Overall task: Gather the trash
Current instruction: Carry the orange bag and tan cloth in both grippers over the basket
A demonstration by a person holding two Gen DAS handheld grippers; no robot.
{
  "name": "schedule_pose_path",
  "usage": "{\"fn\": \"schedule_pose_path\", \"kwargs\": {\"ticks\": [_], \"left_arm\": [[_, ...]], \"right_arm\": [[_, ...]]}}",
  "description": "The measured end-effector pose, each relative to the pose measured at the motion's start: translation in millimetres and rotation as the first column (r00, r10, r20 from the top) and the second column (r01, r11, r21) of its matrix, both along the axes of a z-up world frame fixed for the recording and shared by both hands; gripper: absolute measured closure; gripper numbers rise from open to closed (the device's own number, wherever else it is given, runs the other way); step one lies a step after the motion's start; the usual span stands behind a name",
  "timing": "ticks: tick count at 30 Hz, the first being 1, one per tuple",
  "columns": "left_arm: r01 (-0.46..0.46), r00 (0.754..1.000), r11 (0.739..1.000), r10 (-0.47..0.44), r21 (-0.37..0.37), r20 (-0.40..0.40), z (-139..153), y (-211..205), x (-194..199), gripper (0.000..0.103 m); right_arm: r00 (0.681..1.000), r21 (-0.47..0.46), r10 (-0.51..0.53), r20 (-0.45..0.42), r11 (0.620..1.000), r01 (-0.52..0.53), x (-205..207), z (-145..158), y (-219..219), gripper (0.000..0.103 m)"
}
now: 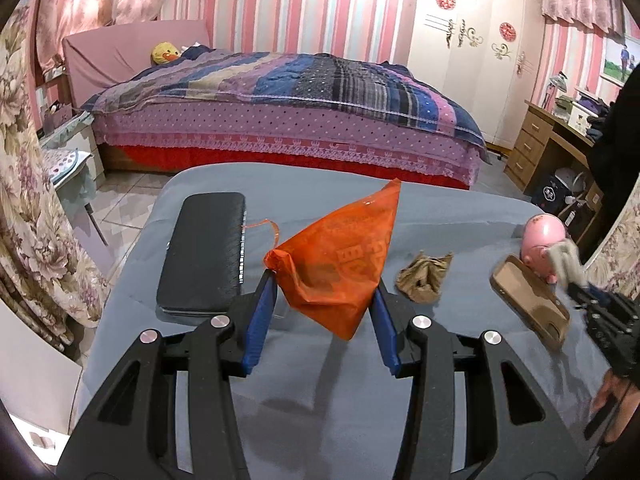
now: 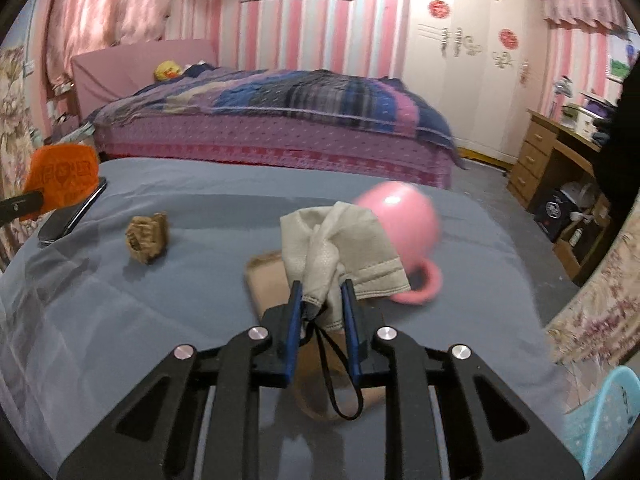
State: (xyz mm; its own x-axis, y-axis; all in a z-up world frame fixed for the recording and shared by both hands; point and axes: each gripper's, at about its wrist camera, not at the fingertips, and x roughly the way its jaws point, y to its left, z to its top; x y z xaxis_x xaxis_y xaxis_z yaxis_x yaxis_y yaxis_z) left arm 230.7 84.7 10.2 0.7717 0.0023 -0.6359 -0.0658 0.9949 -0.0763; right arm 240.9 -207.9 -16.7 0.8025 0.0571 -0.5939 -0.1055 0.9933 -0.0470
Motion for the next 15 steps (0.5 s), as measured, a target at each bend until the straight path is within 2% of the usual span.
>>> {"fn": "schedule_pose_path", "kwargs": {"ticks": [9,15], "left_arm": [[0.08,0.997,0.997,-0.079,-0.009,0.012,12,-42,-2,0.058],[0.226,0.974,0.974,-0.226,-0.036,-0.012,1,-120,-4,0.058]], "right_arm": [[0.994,0.023,-0.105,0.04,0.994,0.104,-45,18,-76,0.083],[0.988,0.017,-0.156,0.022,0.988,0.156,-69,10,-112,0.083]]}}
